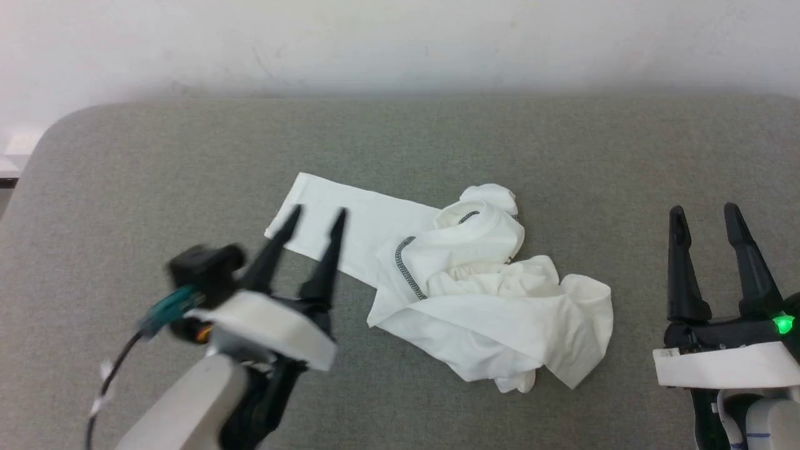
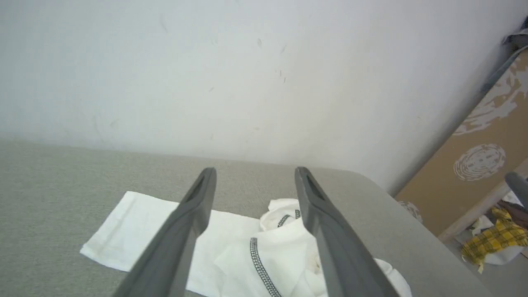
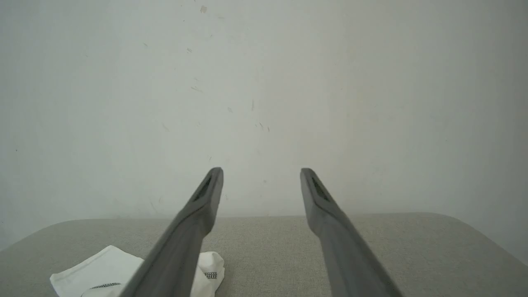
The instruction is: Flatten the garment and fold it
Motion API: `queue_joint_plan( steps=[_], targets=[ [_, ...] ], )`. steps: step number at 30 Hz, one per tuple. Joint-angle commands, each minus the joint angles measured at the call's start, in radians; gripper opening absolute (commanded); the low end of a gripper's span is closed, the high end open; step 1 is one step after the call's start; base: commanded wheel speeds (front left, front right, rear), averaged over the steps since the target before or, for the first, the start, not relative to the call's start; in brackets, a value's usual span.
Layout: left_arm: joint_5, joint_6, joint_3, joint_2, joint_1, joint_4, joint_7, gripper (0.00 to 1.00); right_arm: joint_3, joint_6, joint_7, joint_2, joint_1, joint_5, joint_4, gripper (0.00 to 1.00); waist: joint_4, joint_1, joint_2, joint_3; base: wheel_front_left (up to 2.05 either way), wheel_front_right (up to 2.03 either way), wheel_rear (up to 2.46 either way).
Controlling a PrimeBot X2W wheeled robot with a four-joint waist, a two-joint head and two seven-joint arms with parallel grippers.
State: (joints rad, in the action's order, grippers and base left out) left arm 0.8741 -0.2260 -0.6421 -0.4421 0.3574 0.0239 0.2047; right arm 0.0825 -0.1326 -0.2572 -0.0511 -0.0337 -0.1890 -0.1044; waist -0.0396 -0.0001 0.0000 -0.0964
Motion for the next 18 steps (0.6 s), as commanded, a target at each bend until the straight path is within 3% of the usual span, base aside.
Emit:
queue_joint_plan(
  steps=[1,5,9,13,18],
  targets=[
    [-0.012,-0.016,0.020,-0.008,-0.037,0.028,0.020,1.00,-0.002,0.002,-0.005,0.001,0.009,-0.007,0.000,1.00,-0.007,0.0001,0.0000,0.007,0.00,0.00,0.00],
    [-0.134,-0.065,0.148,-0.036,-0.151,0.145,0.056,1.00,-0.005,0.002,-0.005,0.001,0.018,-0.012,0.001,1.00,-0.016,0.0001,0.0000,0.009,0.00,0.00,0.00],
    [-0.309,-0.070,0.302,0.028,-0.289,0.241,0.057,1.00,-0.008,0.002,-0.005,0.001,0.035,-0.013,0.006,1.00,-0.022,0.0001,0.0000,0.010,0.00,0.00,0.00],
    [-0.422,-0.036,0.410,0.122,-0.412,0.261,0.057,1.00,-0.012,0.002,-0.005,0.001,0.054,-0.020,0.020,1.00,-0.025,0.0001,0.0000,0.013,0.00,0.00,0.00],
    [-0.487,0.053,0.483,0.227,-0.476,0.239,0.057,1.00,-0.017,0.002,-0.005,0.001,0.067,-0.031,0.033,1.00,-0.029,0.0001,0.0000,0.017,0.00,0.00,0.00]
  ],
)
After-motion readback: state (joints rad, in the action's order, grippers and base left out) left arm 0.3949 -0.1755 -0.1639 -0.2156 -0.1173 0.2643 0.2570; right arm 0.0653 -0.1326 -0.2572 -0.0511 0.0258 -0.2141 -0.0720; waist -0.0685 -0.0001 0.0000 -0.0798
